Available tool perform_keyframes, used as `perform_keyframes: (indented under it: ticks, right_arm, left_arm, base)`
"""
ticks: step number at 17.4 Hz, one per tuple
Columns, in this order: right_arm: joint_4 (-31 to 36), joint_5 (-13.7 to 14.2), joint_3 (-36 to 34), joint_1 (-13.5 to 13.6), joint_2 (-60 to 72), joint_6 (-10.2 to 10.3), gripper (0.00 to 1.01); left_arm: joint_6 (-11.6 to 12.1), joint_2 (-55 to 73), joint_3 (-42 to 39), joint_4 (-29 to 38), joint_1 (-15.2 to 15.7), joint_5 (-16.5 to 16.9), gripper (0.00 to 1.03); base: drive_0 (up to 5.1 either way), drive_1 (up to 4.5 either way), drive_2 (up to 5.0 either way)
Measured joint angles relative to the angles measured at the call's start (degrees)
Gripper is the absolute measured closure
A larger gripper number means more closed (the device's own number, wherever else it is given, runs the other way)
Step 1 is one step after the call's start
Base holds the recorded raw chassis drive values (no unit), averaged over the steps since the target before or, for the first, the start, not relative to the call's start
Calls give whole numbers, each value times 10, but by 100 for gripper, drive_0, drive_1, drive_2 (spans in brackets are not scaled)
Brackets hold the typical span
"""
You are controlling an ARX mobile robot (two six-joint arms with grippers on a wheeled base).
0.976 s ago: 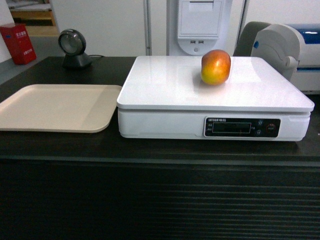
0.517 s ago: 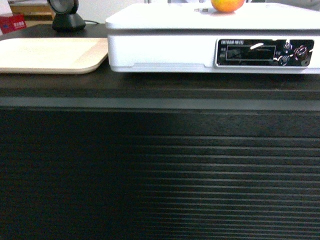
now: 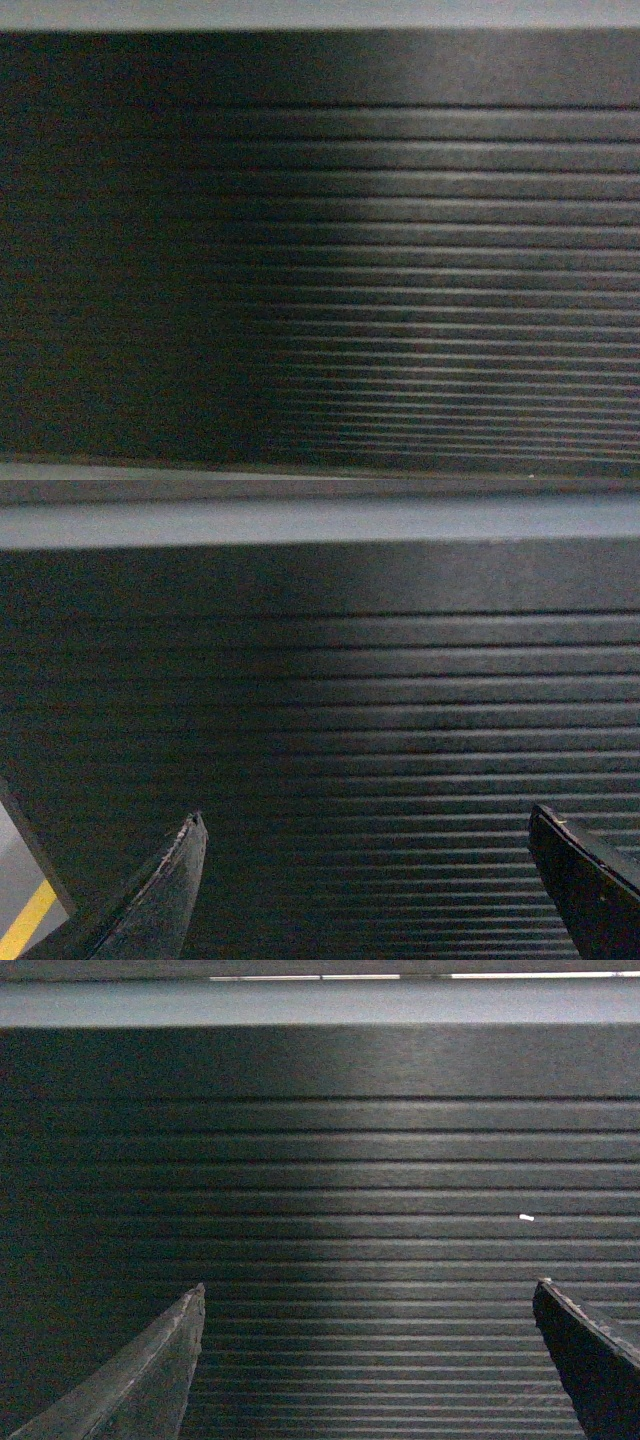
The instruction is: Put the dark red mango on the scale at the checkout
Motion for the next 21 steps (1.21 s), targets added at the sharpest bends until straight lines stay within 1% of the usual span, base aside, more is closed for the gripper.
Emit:
perform_keyframes:
  ticks: [21]
  right_arm:
    - [-1,0,0,0,0,0,3]
  left_arm:
    - [0,0,0,-1,0,0,5]
  base:
    - [0,0,0]
